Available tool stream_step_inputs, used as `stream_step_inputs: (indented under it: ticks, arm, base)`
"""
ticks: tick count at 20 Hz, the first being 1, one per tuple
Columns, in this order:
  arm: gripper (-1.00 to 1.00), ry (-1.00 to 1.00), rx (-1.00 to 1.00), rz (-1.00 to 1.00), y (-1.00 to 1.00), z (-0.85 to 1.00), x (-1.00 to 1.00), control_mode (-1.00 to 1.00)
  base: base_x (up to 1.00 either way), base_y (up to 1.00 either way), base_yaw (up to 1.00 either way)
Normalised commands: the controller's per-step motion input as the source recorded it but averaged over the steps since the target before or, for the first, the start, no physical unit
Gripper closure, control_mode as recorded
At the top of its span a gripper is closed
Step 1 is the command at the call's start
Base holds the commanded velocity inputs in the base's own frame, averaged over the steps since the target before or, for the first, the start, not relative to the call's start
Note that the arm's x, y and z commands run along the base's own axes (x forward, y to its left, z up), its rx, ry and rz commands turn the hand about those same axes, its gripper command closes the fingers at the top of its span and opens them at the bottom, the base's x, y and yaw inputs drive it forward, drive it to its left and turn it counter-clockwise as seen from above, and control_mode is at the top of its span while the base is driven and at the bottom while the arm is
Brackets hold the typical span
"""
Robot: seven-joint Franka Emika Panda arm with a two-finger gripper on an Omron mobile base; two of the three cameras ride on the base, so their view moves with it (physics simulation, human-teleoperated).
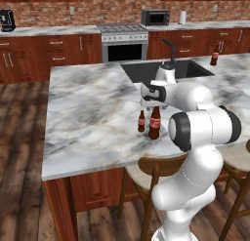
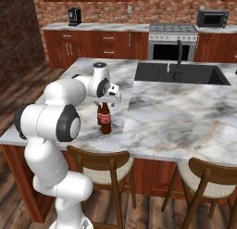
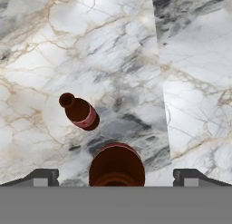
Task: Place the large bottle from the dining counter next to the other large bottle outside the sink, and place the small bottle from the dining counter next to the other small bottle inside the sink.
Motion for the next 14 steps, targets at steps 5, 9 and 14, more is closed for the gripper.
stream_step_inputs:
  ticks: [5,9,14]
  arm:
    - [1.00,0.00,0.00,0.00,0.00,0.00,0.00,-1.00]
    - [1.00,0.00,0.00,0.00,0.00,0.00,0.00,-1.00]
    - [1.00,0.00,0.00,0.00,0.00,0.00,0.00,-1.00]
  base:
    - [0.00,0.00,0.00]
    - [0.00,0.00,0.00]
    - [0.00,0.00,0.00]
